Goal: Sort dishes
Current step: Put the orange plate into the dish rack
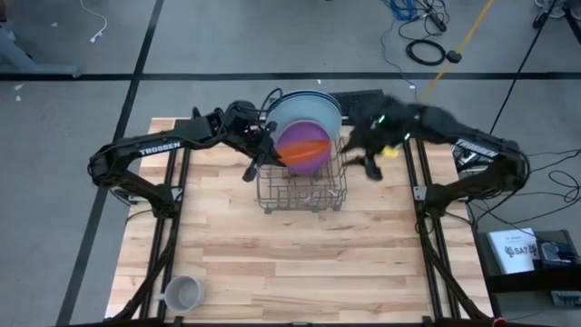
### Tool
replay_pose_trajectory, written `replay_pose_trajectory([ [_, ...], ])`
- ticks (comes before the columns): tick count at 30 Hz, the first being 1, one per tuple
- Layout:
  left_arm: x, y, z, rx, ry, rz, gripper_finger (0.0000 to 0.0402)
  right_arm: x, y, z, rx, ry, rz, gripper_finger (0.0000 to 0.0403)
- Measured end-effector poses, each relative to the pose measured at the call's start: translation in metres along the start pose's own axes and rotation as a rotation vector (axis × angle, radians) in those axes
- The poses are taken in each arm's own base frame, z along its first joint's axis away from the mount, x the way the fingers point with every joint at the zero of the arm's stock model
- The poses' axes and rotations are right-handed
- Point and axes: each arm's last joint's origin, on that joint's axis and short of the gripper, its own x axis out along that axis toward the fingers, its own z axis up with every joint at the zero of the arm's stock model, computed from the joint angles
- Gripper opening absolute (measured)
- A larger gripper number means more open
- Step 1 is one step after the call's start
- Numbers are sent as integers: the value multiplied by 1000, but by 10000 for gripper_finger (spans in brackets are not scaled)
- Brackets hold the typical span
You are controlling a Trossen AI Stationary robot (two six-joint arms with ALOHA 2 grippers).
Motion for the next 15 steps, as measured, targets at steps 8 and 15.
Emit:
replay_pose_trajectory([
  [8, -12, -4, 10, 31, -39, 31, 4, 70, 20, -21, 28, 214, -15, 166],
  [15, -28, -14, 17, 16, -48, 39, 4, 99, 32, -19, 29, 244, 37, 165],
])
